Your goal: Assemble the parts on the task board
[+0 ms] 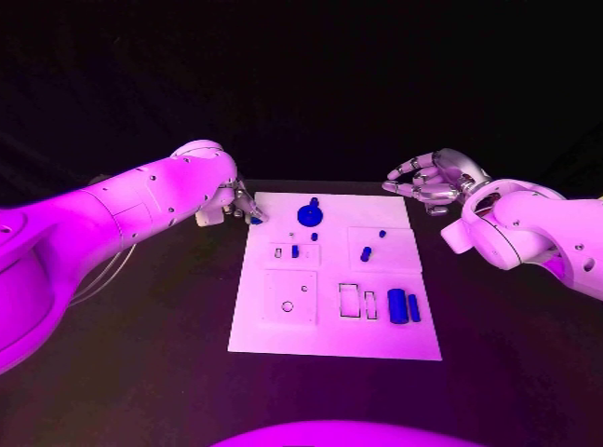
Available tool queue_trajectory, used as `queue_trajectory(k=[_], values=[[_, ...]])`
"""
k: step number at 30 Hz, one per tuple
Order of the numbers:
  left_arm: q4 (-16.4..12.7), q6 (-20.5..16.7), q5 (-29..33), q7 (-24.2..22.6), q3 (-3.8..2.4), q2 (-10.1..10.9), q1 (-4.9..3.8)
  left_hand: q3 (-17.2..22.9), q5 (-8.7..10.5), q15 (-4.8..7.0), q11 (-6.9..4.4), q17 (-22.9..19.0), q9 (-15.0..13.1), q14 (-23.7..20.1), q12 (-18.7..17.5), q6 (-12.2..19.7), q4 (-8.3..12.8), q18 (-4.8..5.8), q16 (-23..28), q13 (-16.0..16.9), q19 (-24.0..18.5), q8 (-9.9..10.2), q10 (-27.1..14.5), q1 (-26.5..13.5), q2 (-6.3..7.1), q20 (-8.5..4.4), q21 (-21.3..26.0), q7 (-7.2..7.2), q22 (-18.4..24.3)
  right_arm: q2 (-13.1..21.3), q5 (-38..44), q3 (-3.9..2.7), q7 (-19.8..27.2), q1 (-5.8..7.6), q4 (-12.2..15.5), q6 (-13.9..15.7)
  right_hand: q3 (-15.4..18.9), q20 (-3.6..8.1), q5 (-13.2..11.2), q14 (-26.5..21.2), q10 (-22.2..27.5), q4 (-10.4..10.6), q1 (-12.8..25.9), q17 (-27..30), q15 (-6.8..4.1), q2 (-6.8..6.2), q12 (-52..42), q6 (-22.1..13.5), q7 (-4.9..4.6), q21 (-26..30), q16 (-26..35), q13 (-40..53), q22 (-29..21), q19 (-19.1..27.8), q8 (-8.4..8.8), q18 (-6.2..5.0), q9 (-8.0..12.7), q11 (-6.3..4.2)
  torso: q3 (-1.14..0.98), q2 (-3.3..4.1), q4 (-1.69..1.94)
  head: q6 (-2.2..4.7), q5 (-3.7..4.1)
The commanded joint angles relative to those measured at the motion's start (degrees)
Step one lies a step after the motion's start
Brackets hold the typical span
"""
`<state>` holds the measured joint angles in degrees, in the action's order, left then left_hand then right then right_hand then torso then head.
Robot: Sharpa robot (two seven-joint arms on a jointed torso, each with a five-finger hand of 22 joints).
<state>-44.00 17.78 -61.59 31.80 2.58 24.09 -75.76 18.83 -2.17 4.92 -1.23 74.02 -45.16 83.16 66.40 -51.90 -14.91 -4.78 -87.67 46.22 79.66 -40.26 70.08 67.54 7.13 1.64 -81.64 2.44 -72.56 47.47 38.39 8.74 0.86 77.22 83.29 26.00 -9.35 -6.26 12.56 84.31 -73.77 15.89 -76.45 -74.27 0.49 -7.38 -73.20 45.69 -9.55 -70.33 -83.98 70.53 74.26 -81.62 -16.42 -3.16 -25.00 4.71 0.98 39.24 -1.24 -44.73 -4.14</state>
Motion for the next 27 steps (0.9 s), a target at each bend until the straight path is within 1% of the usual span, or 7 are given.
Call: queue_trajectory(k=[1,4,6,8,15,19,27], values=[[-0.16,0.1,0.39,-0.41,0.02,0.0,0.02,5.06,-0.78,0.26,-0.9,14.1,-0.47,6.27,0.72,0.36,2.87,1.19,-1.3,0.82,1.39,-0.01,1.57,4.86,-2.29,-0.38,-0.65,-0.72,-1.05,0.02,0.11,-0.01,0.05,-0.02,0.05,-0.09,-0.44,0.15,0.96,2.69,0.77,0.5,1.63,-4.42,-0.34,-0.19,0.4,-0.39,0.19,0.75,0.73,-0.15,5.17,0.69,-1.35,-1.33,-0.75,-0.19,0.04,0.0,-0.01,-0.02,0.01],[-0.21,-0.1,0.96,-0.74,0.0,0.06,0.02,7.46,-0.78,0.16,-0.8,14.0,-0.28,6.24,0.48,0.61,4.09,1.16,-1.24,0.62,1.28,0.25,1.47,6.18,-2.59,-0.35,-0.56,-0.59,-0.94,0.02,0.11,-0.01,0.05,-0.02,0.04,-0.09,-0.44,0.15,0.96,2.69,0.77,0.5,1.63,-4.42,-0.34,-0.19,0.4,-0.39,0.19,0.75,0.73,-0.15,5.17,0.69,-1.35,-1.33,-0.75,-0.19,0.03,-0.02,0.01,0.03,0.0],[-0.26,-0.26,1.39,-1.0,-0.01,0.09,0.02,9.48,-0.79,0.05,-0.67,13.95,-0.21,6.22,0.3,0.79,4.82,1.14,-1.21,0.45,1.18,0.38,1.38,6.54,-2.73,-0.28,-0.48,-0.43,-0.83,0.01,0.11,-0.01,0.04,-0.02,0.03,-0.09,-0.44,0.15,0.96,2.69,0.77,0.5,1.63,-4.42,-0.34,-0.19,0.4,-0.39,0.19,0.75,0.73,-0.15,5.17,0.69,-1.35,-1.33,-0.75,-0.19,0.02,-0.03,0.03,0.06,0.0],[-0.33,-0.42,1.93,-1.21,-0.02,0.13,0.02,10.55,-0.79,-0.02,-0.6,13.9,-0.2,6.21,0.18,0.89,5.17,1.11,-1.18,0.31,1.09,0.4,1.31,6.51,-2.66,-0.22,-0.41,-0.34,-0.72,0.01,0.11,-0.01,0.04,-0.02,0.03,-0.09,-0.44,0.15,0.96,2.69,0.77,0.5,1.63,-4.42,-0.34,-0.19,0.4,-0.39,0.19,0.75,0.73,-0.15,5.17,0.69,-1.35,-1.33,-0.75,-0.19,0.02,0.0,0.06,0.09,0.0],[-0.68,-1.02,4.06,-1.88,-0.16,0.47,0.02,13.67,-0.78,-0.29,-0.27,13.49,-0.26,6.07,-0.81,1.51,5.55,0.91,-0.93,-1.13,0.49,0.49,0.42,5.49,-2.8,0.0,0.12,0.04,0.21,0.03,0.11,-0.01,0.05,-0.02,0.0,-0.09,-0.44,0.15,0.96,2.69,0.77,0.5,1.63,-4.42,-0.34,-0.19,0.4,-0.39,0.19,0.75,0.73,-0.15,5.17,0.69,-1.35,-1.33,-0.75,-0.19,0.05,0.01,0.01,0.21,-0.07],[-0.78,-0.95,4.64,-2.06,-0.23,0.64,0.01,15.02,-0.79,-0.4,-0.13,13.39,-0.35,6.03,-1.21,1.79,5.71,0.84,-0.86,-1.75,0.3,0.45,0.0,4.89,-2.78,0.12,0.3,0.2,0.49,0.06,0.12,-0.01,0.04,-0.02,-0.04,-0.11,-0.46,0.16,0.98,2.7,0.75,0.48,1.62,-4.47,-0.36,-0.2,0.4,-0.42,0.19,0.86,0.72,-0.16,5.12,0.71,-1.42,-1.34,-0.75,-0.2,0.03,-0.01,0.03,0.27,-0.12],[-0.83,-0.23,4.86,-2.0,-0.25,0.88,0.01,19.06,-0.79,-0.74,0.29,12.93,-0.36,5.86,-2.05,2.96,6.9,0.66,-0.57,-3.09,-0.24,0.85,-1.08,3.54,-2.29,0.43,0.8,0.72,1.25,0.13,0.12,-0.01,0.03,-0.02,-0.06,-0.1,-0.46,0.16,0.98,2.7,0.75,0.49,1.63,-4.44,-0.36,-0.19,0.41,-0.42,0.2,0.77,0.74,-0.16,5.16,0.67,-1.43,-1.33,-0.75,-0.2,0.04,0.0,0.07,0.37,-0.2]])
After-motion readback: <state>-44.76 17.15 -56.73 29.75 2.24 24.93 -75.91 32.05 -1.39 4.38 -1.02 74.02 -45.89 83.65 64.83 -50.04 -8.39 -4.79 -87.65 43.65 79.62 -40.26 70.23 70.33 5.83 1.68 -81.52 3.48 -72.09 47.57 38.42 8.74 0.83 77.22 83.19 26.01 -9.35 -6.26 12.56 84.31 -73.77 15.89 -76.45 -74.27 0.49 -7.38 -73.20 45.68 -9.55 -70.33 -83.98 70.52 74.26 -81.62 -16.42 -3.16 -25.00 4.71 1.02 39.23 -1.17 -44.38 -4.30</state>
